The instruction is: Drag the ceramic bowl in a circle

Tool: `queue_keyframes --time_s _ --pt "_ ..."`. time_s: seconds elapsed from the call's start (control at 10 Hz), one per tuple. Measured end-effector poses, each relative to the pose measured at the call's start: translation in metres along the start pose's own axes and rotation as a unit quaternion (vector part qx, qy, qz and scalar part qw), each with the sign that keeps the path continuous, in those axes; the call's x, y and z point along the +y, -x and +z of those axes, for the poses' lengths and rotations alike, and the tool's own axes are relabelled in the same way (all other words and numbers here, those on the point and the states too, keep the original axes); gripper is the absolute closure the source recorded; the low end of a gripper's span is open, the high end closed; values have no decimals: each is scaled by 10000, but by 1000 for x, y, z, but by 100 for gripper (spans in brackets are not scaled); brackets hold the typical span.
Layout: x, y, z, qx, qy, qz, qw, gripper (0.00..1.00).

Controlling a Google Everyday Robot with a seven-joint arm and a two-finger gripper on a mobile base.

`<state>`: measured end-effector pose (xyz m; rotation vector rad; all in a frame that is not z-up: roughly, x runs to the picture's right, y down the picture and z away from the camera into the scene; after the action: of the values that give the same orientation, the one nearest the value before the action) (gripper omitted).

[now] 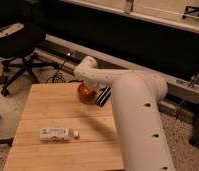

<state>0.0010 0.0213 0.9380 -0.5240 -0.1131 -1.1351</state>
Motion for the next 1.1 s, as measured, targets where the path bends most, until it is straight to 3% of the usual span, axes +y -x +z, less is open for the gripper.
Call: queue_keyframes --time_s 0.3,0.5,0.6,0.7,0.9,1.1 --pt "34 26 0 -306 109 20 9995 100" --pt "29 59 -15 -576 71 -384 9976 100" --pt "27 81 -20 -682 147 -736 9948 100" --pt "28 99 -21 -768 254 -1020 9915 100" --pt "32 142 -19 -990 610 -1734 9780 100" --pt "15 167 -18 -1096 685 -2163 9677 100"
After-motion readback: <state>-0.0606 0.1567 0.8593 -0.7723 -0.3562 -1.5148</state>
